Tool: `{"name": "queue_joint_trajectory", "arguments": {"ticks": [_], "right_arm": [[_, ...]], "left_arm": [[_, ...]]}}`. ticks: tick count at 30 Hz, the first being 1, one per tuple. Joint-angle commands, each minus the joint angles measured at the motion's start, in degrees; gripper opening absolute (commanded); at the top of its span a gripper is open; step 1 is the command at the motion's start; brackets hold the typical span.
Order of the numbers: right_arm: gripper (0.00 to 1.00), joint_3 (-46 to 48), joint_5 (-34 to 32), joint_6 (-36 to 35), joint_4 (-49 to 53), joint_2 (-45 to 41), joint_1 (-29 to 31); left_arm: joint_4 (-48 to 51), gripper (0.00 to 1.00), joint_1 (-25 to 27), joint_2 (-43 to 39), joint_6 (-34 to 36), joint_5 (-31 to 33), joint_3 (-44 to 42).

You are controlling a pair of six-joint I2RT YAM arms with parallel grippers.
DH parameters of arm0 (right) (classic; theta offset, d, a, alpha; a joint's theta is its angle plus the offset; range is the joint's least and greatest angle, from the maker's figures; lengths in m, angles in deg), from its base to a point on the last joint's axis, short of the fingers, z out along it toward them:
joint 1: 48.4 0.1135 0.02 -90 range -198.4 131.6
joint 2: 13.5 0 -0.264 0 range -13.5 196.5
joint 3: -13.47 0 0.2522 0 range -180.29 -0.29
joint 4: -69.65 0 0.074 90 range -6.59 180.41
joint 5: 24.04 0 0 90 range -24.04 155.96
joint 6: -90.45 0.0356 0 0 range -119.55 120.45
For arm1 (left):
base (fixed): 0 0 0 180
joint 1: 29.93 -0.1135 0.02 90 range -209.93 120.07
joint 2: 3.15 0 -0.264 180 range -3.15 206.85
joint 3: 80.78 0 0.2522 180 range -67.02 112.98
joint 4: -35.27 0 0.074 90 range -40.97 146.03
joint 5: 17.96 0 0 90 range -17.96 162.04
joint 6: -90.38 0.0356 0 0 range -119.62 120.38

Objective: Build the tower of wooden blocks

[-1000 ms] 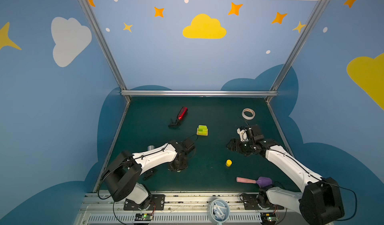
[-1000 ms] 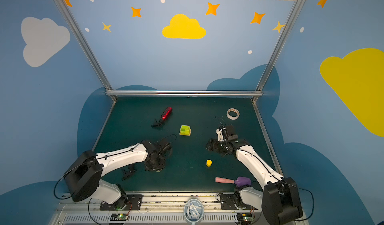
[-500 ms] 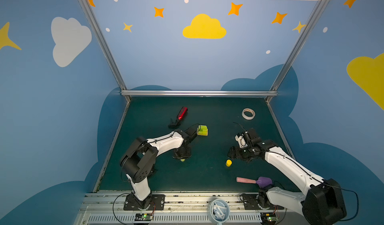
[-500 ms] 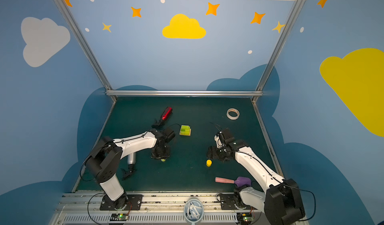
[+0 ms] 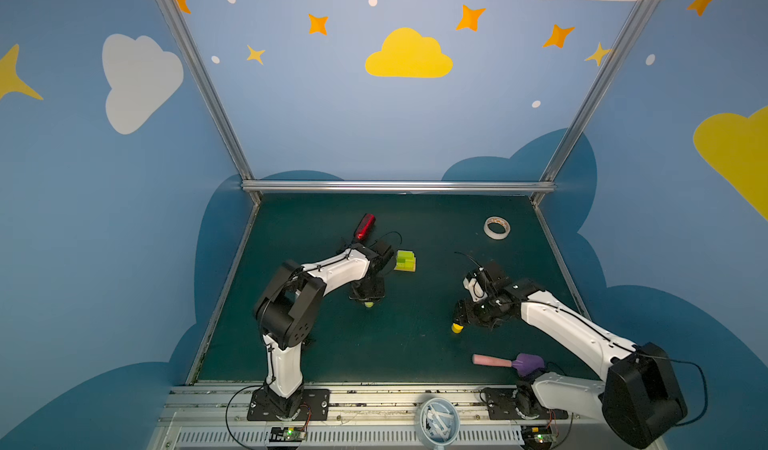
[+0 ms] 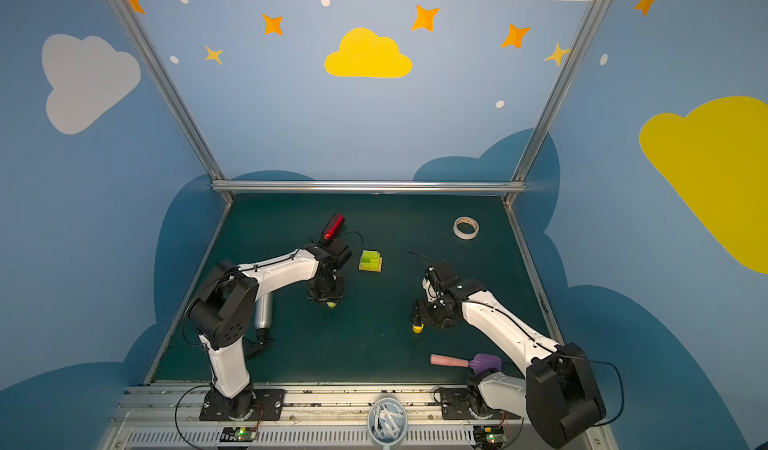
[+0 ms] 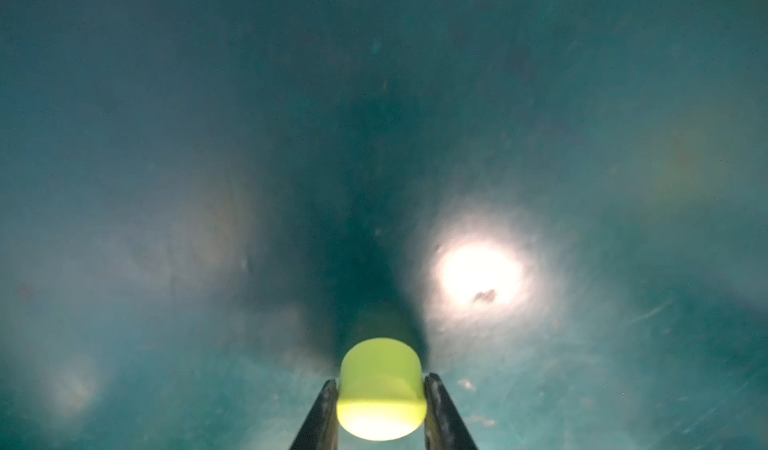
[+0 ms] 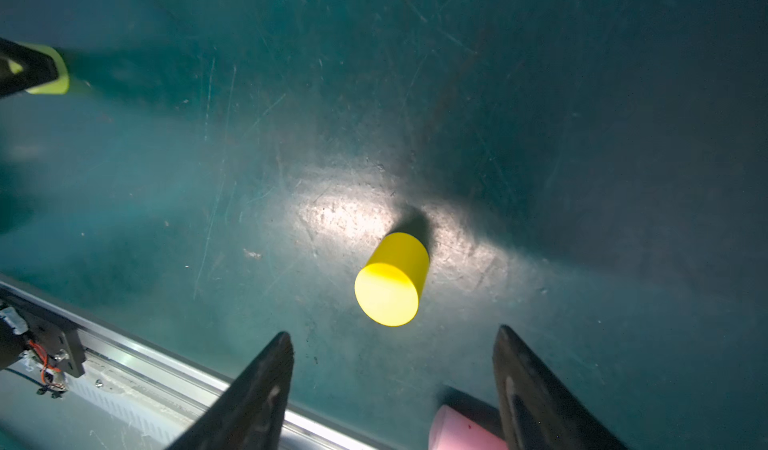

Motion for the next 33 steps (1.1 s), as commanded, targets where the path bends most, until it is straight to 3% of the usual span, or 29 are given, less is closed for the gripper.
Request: {"name": "queue_joint_trajectory", "arguments": {"ticks": [1,10,21,33], "right_arm": [[0.74,0.2,-1.6,0.9,1.0,1.4,1.0],[0.66,-2.1,-3.7,1.0,1.3,4.9,2.6],[0.57,-5.9,-11.4,1.8,5.2,10.5,8.0],[0.45,-7.0,-12.1,2.6,3.7,14.0,10.0]], "left_arm": [[-0.6,0.38,-0.6,2.5,1.4,0.4,0.3],[-0.1,0.59,-0.8,1.1,2.0,0.2,2.2],[2.5,0.60,-0.8,-5.7,2.3,0.8,3.4],[3.6,0.60,-0.7,-11.9,2.2,1.7,2.4]]}}
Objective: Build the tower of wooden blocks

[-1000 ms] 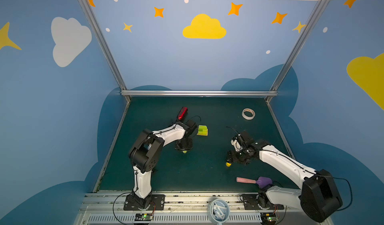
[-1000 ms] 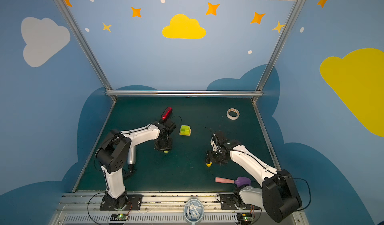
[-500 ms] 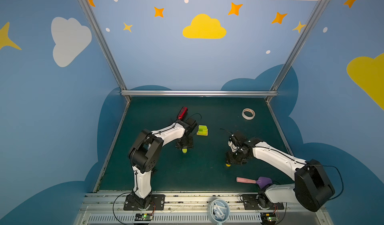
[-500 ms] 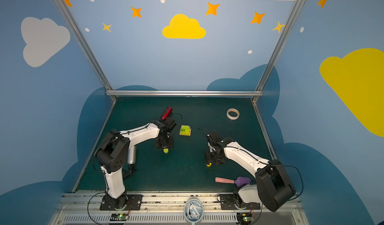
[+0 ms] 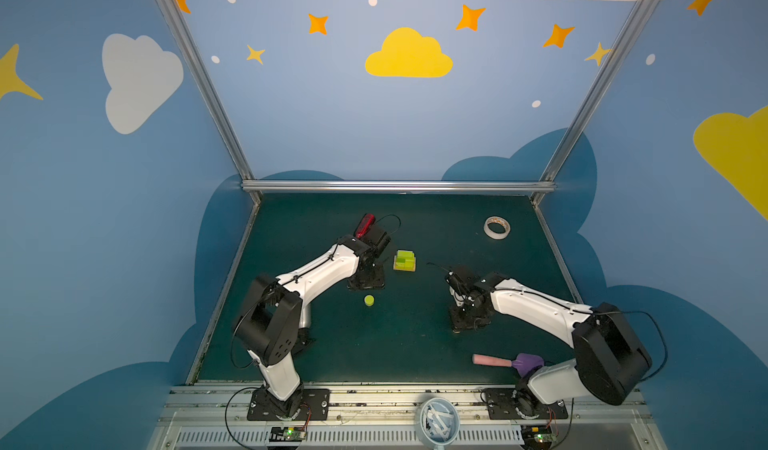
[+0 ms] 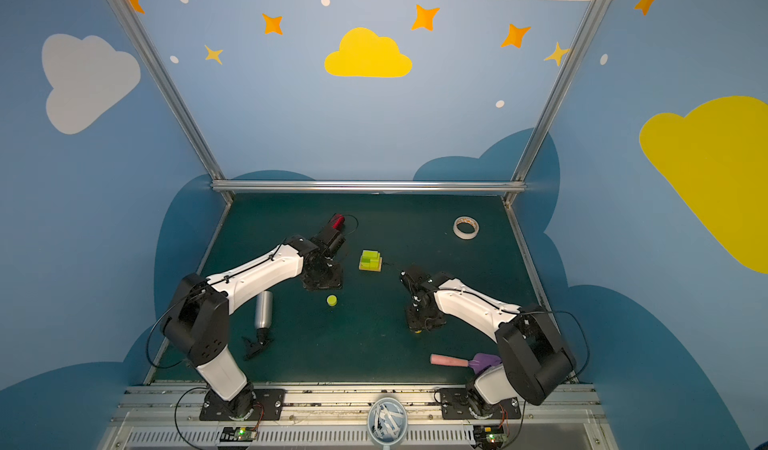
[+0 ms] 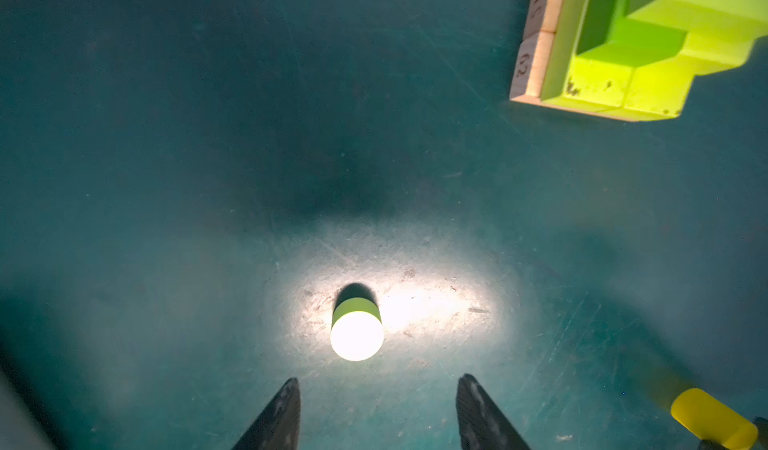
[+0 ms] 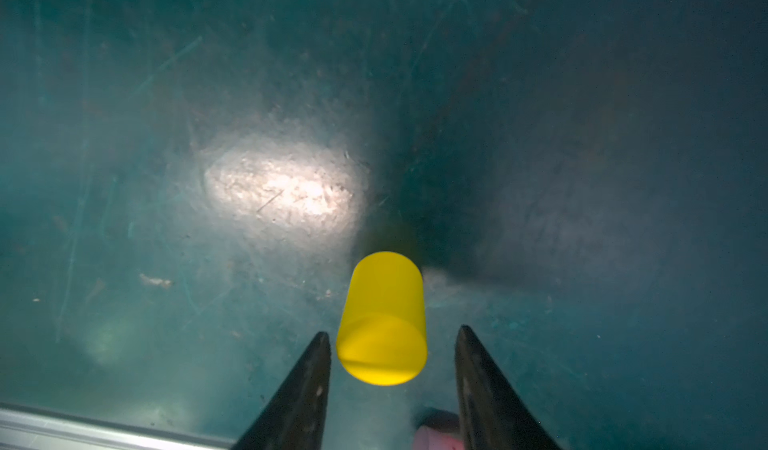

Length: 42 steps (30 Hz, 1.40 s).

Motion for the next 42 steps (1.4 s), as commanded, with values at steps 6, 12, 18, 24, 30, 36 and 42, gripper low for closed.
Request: {"name": "queue_joint_trajectory", "arguments": {"ticks": [6,12,18,24,30,36,42], "right_arm": [[0.39,-1.4,-1.1,1.0,0.1,1.2,0.7],[0.29,-1.5,-1.0,1.2,0.0,1.1,0.8],[0.24,-1.8,-0.8,1.1,0.5,0.6,0.9],[0.22,-5.6,-1.7,-0.3,3.7,0.7,1.0],[0.21,-12.8,-2.2,-2.4,8.1,3.1,1.2],[0.18,-23.8,-2.9,-5.5,12.5,8.8,1.5],[0.16,-35.8,-2.0,-7.7,15.7,16.3,1.9]], "left_arm": [[1.9,0.60,-0.1,-2.9,0.4,1.5,-0.3],[2.1,0.60,-0.1,-3.0,0.3,1.7,-0.3],[2.4,0.60,-0.1,-3.2,0.3,2.5,-0.4],[2.2,0.60,-0.2,-3.9,0.3,2.6,-0.7],[1.2,0.60,-0.9,-4.8,0.5,2.6,-1.9],[1.3,0.60,-2.6,-6.8,1.1,1.8,-2.8],[0.9,0.60,-3.8,-9.1,1.2,0.4,-3.9]]}}
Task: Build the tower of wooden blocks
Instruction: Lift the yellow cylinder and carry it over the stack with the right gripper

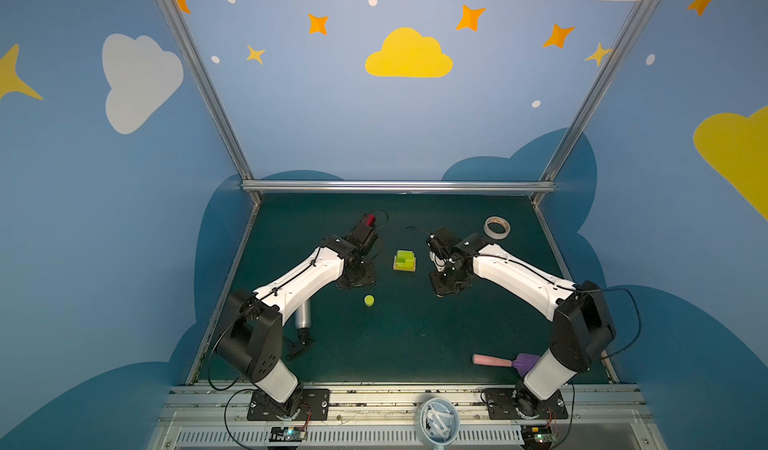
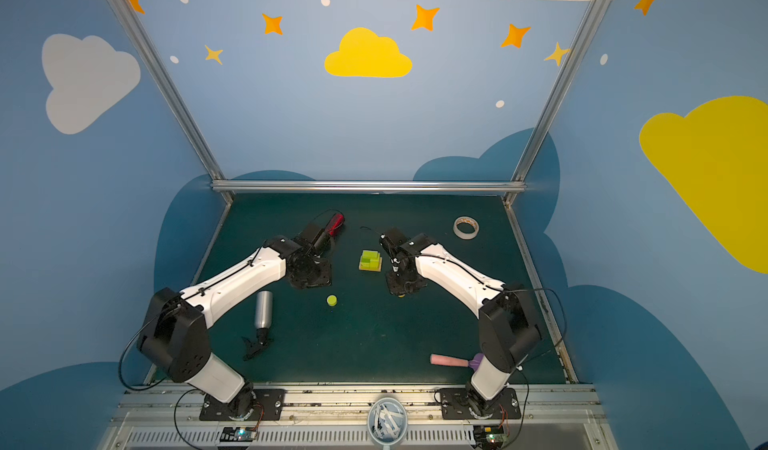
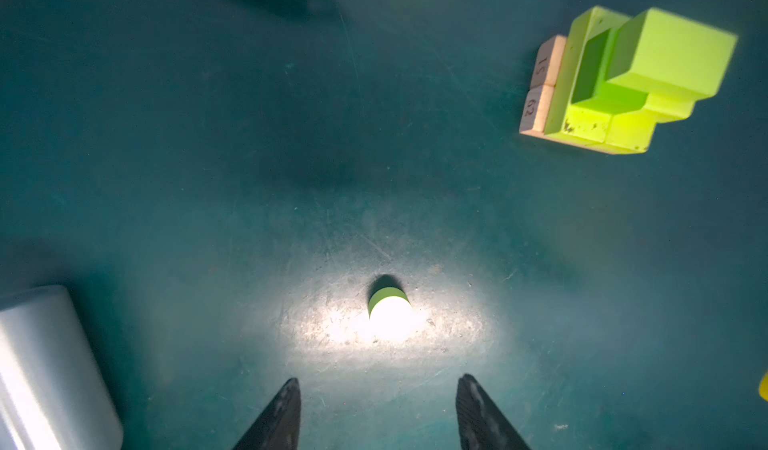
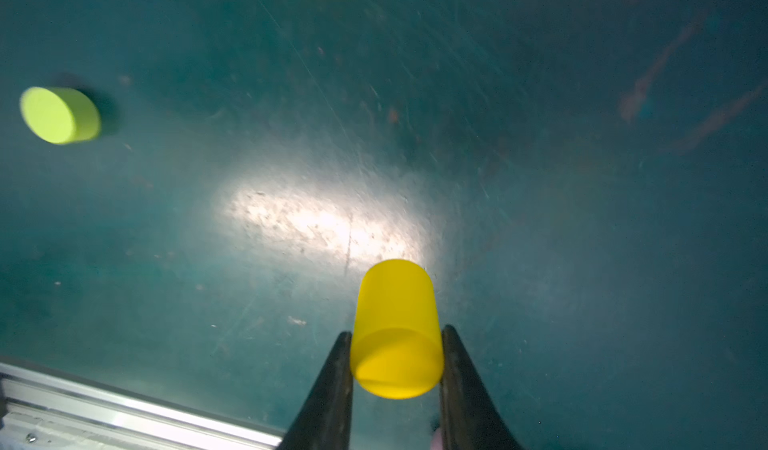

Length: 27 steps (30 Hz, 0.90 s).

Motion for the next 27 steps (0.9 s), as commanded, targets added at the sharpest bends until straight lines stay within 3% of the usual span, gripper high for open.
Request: {"name": "queue_joint_trajectory", "arguments": {"ticks": [1,21,27], "right_arm": [[0.16,-6.0,0.0,-2.4,4.3,3.7,0.4],[0.15,-48.0,0.0,-6.1,18.7,31.9,1.0],[0.15,-56.6,-0.6,-6.4,21.9,37.5,1.0]], "left_arm": [[0.5,0.60,-0.7,-1.9,0.9,-0.6,-1.0],[0.9,0.60,-5.0,-3.6,1.9,-2.0,-2.3],[0.6,0.60,-5.7,-3.2,2.0,-2.8,-2.2]]}}
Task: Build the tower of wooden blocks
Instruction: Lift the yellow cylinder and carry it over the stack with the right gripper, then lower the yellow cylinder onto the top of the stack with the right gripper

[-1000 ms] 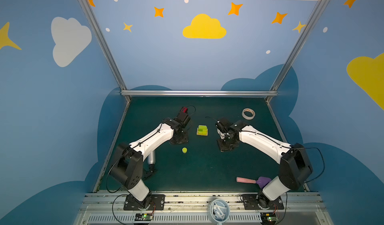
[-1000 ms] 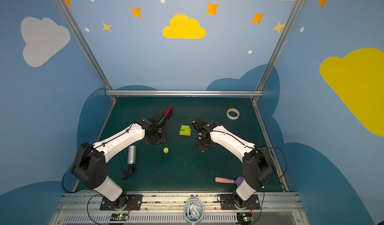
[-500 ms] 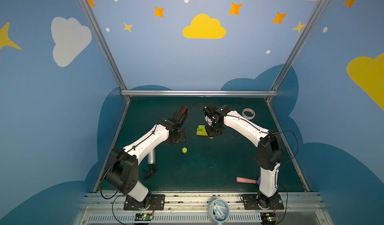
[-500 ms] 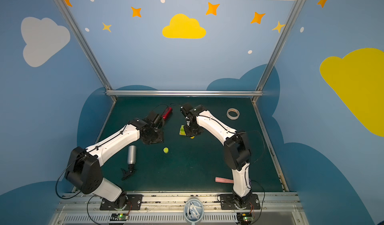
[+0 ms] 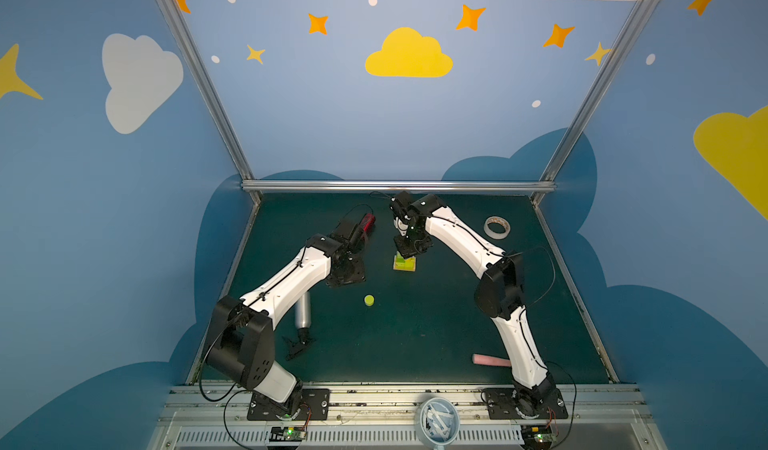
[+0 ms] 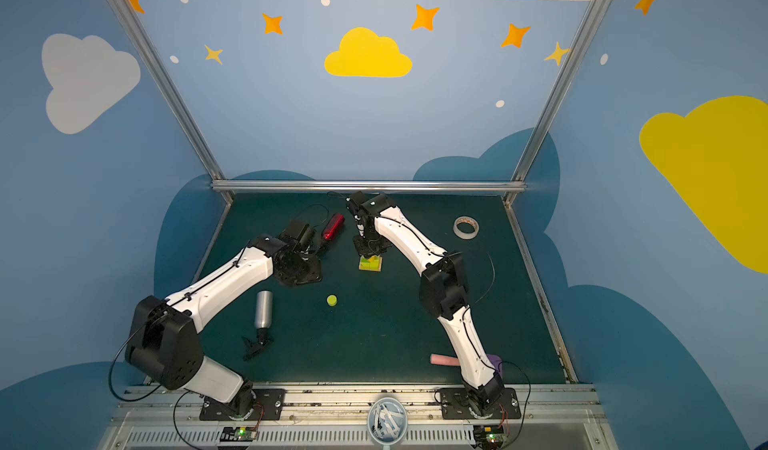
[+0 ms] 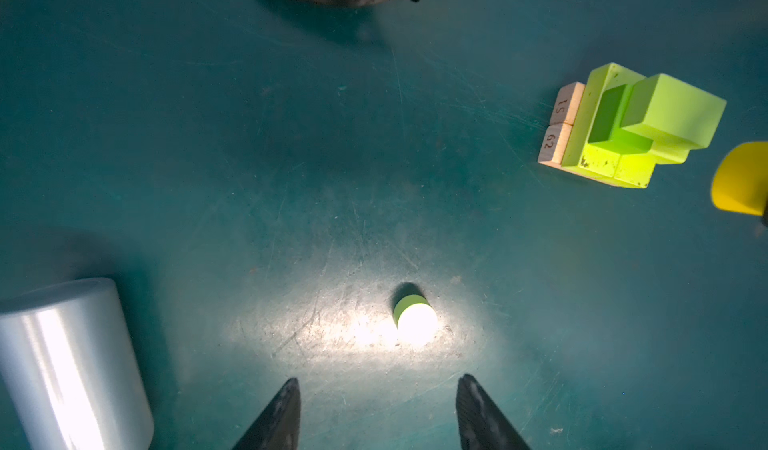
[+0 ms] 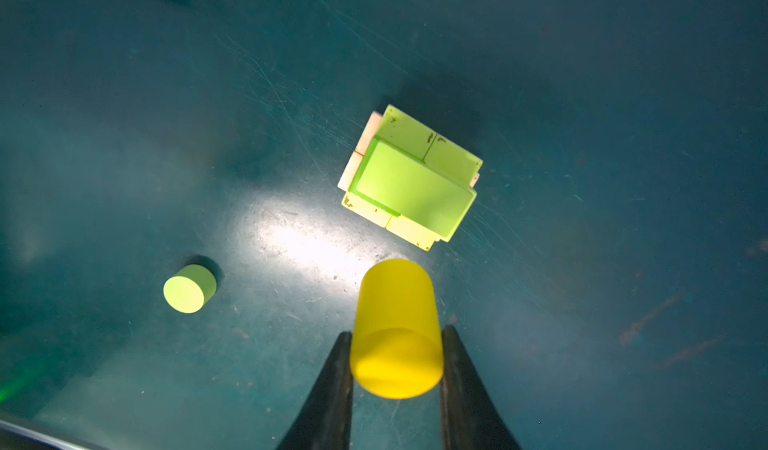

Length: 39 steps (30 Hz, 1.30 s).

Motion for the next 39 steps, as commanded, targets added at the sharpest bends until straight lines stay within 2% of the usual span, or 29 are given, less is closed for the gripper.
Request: {"name": "queue_joint_trajectory", "arguments": {"ticks": [1,18,39], "right_arm": [[0.15,-3.8,-0.8,-0.5,4.4,2.3,0.3],[0.14,-11.8,-0.5,-0.2,4.9,7.1,-0.5],[0.14,-13.9,-1.3,0.3,5.7,8.8,-0.8]], "left_arm": [[0.6,0.60,-0.5,-0.5,0.9,-0.7,-0.5],[0.0,0.60,-0.8,0.5,1.2,-2.0,-0.2],[-0.5,0.60,-0.8,0.5,0.9,-2.5,-0.8]]}}
